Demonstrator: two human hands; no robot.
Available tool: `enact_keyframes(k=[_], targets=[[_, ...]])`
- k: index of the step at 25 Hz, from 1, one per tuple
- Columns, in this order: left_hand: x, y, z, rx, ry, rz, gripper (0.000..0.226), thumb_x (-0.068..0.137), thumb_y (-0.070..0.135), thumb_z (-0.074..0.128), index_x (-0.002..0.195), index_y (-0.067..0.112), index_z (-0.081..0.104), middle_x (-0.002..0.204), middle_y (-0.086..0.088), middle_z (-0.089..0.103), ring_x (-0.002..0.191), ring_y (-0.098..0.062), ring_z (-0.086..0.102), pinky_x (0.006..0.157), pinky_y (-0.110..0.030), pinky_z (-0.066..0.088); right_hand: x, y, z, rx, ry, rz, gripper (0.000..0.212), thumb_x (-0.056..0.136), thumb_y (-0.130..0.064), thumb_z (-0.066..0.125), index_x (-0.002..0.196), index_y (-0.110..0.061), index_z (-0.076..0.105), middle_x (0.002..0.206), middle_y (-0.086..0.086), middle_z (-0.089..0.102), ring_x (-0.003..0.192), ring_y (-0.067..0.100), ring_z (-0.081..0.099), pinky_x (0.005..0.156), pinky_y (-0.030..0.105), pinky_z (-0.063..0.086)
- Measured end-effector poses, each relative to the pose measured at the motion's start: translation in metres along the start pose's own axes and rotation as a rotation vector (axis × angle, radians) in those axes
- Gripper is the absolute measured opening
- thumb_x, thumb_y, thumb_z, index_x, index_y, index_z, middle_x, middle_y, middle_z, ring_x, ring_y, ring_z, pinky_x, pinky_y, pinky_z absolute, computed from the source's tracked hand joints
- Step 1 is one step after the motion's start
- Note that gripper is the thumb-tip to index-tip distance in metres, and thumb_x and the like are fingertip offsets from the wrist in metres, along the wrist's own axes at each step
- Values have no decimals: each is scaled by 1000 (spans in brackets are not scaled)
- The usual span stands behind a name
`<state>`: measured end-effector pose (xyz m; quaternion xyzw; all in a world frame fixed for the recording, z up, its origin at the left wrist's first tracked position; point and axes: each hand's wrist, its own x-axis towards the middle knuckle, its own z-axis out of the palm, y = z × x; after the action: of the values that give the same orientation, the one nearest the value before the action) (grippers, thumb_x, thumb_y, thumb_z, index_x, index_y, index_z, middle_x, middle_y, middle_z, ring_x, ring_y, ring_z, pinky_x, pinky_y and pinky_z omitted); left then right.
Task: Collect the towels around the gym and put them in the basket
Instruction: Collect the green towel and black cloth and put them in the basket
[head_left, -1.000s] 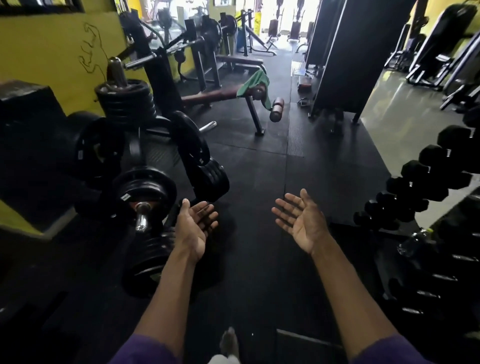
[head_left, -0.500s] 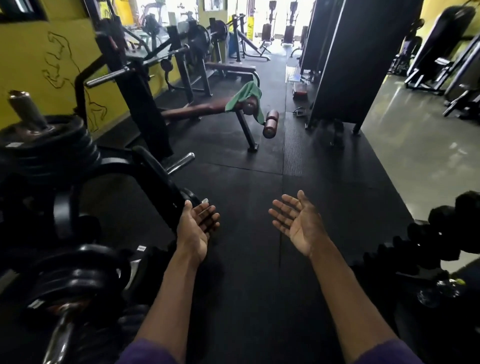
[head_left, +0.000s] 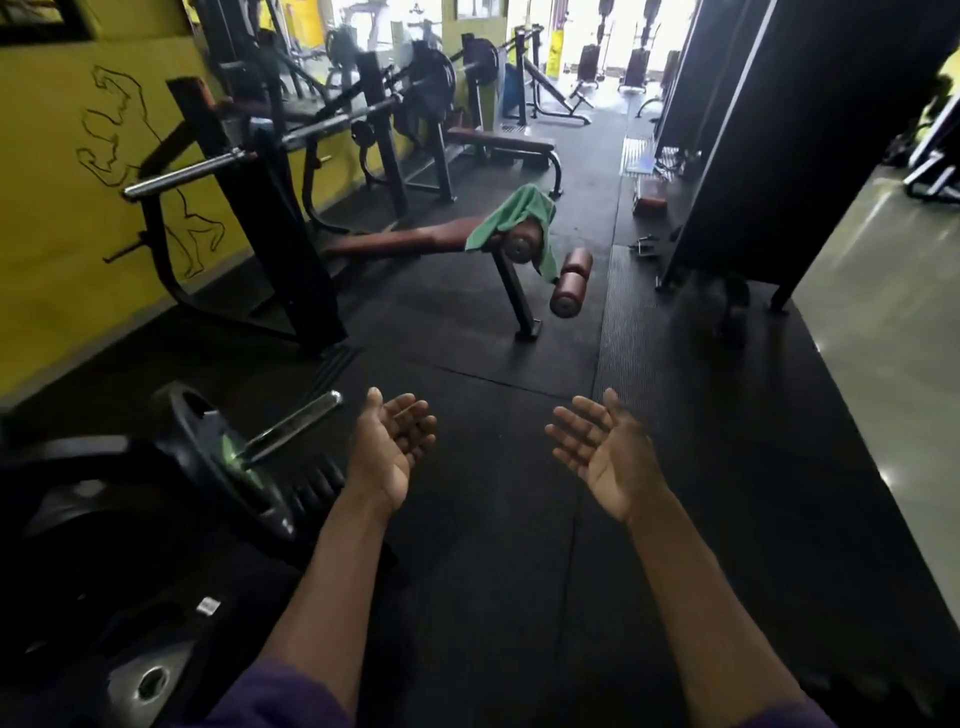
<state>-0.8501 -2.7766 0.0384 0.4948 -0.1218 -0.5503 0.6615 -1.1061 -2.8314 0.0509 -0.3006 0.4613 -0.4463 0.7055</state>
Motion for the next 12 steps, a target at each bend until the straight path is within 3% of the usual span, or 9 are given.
enact_keyframes(k=[6, 12], targets=[[132, 8, 82, -35, 48, -6, 53, 101, 53, 34, 116, 11, 62, 116, -11, 67, 99, -26, 65, 86, -39, 49, 158, -72, 6, -65, -26, 40, 51, 101, -53, 48, 128, -12, 63, 122, 10, 73, 108, 30, 71, 88, 42, 53], [291, 29, 162, -65, 47, -2, 49, 102, 52, 34, 110, 12, 61, 114, -12, 65, 94, -25, 64, 85, -39, 49, 324, -132, 32, -85, -58, 10, 48, 101, -52, 48, 125, -13, 63, 121, 11, 72, 108, 31, 71, 92, 44, 51]])
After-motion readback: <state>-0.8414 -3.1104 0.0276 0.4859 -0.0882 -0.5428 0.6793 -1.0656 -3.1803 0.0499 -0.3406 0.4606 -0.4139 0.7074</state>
